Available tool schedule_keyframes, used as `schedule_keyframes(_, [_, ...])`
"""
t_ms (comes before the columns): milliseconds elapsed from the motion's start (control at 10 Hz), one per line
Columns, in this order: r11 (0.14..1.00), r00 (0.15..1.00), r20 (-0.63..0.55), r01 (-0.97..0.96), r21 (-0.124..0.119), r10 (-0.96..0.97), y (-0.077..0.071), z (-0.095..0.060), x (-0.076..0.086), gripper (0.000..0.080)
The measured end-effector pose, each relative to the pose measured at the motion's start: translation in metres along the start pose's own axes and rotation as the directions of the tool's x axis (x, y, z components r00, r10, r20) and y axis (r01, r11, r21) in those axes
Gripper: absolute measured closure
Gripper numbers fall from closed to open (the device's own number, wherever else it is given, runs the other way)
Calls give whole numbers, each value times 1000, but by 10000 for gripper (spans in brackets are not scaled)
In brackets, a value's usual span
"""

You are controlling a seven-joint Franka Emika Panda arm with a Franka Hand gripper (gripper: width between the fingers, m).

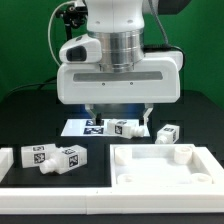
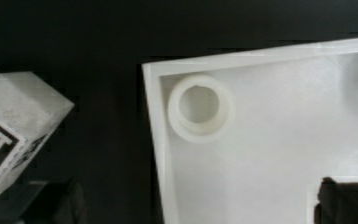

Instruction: Assemble one leg

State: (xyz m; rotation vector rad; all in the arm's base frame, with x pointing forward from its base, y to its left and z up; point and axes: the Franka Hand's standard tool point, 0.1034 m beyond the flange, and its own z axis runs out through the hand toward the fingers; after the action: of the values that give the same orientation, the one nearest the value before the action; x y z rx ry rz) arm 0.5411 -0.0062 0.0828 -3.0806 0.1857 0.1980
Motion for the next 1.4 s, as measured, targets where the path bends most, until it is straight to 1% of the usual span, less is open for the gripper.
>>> schedule_keyframes(100, [1000, 1000, -16, 11, -8, -11, -4, 1, -1, 150])
schedule_keyframes(200, [998, 997, -53, 59, -20, -60, -21, 4, -11, 150])
schedule_keyframes(300, [989, 988, -60, 143, -30, -145, -33, 5, -26, 150])
schedule_keyframes(400, [976, 974, -61, 215, -33, -217, -41, 4, -40, 150])
schedule_keyframes(500, [955, 952, -78, 293, -54, -297, -47, 3, -48, 150])
schedule_keyframes(600, [958, 955, -87, 282, -46, -285, -47, 4, -54, 150])
schedule_keyframes(900, [959, 955, -85, 281, -47, -284, -46, 5, -53, 150])
schedule_keyframes(1000, [964, 961, -83, 261, -44, -264, -45, 6, -55, 150])
schedule_keyframes(1200, [983, 983, -49, 178, -36, -179, -37, 17, -81, 150])
schedule_keyframes(1300, [993, 992, -33, 118, -28, -119, -32, 23, -90, 150])
schedule_keyframes(1400, [997, 997, -17, 78, -13, -79, -23, 28, -96, 150])
